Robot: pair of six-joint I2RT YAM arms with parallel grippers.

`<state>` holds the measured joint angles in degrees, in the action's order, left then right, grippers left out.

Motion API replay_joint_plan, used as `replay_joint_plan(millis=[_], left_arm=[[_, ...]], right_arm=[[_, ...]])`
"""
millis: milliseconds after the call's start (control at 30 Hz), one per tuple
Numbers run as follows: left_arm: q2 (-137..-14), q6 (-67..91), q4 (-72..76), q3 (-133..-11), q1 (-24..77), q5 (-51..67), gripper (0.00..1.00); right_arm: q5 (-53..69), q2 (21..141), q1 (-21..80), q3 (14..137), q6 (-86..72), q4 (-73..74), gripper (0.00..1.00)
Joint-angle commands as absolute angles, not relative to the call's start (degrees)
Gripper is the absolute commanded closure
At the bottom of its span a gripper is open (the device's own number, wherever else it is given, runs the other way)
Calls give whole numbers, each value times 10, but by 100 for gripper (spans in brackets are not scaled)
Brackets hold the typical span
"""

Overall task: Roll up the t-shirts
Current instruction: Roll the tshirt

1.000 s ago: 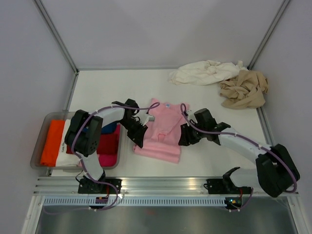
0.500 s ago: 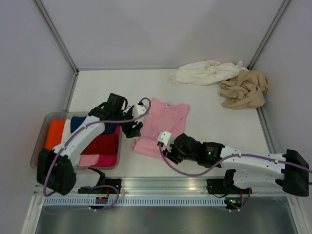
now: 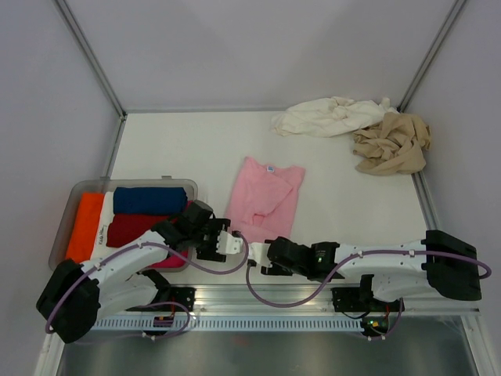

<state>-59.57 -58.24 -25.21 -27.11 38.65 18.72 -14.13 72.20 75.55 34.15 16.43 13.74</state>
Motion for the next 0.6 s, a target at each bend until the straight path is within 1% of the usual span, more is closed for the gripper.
replay_joint_plan(millis=[0,67,167,200,233,267,300,333,367,400,467,500,533,567], left_arm=[[-619,-610,-168,-271,390,134,19],[-630,-605,-167,-271,390,136,20],[-639,-601,-167,-271,390,157,25],[-639,-599,-166,-272,390,166,33],[-640,-592,-167,-272,391,168,39],[-641,-588,-167,-273,392,169,44],[-641,-585,-168,-276,392,168,53],[-642,-581,-171,-277,392,167,57],[-642,-577,-179,-279,392,167,62],[-642,-573,-185,-285,392,168,73],[-642,-557,-219,-298,392,175,87],[-642,-550,-238,-316,392,178,98],[-642,-534,-256,-329,391,188,98],[-643,-528,-307,-353,391,198,98]], right_arm=[[-164,734,759,340,170,115,45],[-164,753,759,346,174,114,45],[-159,776,759,353,178,123,46],[-159,779,759,355,179,126,48],[-158,781,759,355,180,127,50],[-155,782,759,354,180,127,53],[-153,782,759,354,181,132,59],[-153,783,759,353,181,133,73],[-153,783,759,353,180,135,79],[-153,783,759,353,180,139,87],[-150,781,756,358,167,148,94],[-146,780,756,363,157,163,98],[-136,773,755,373,147,172,100],[-128,764,755,378,142,175,100]])
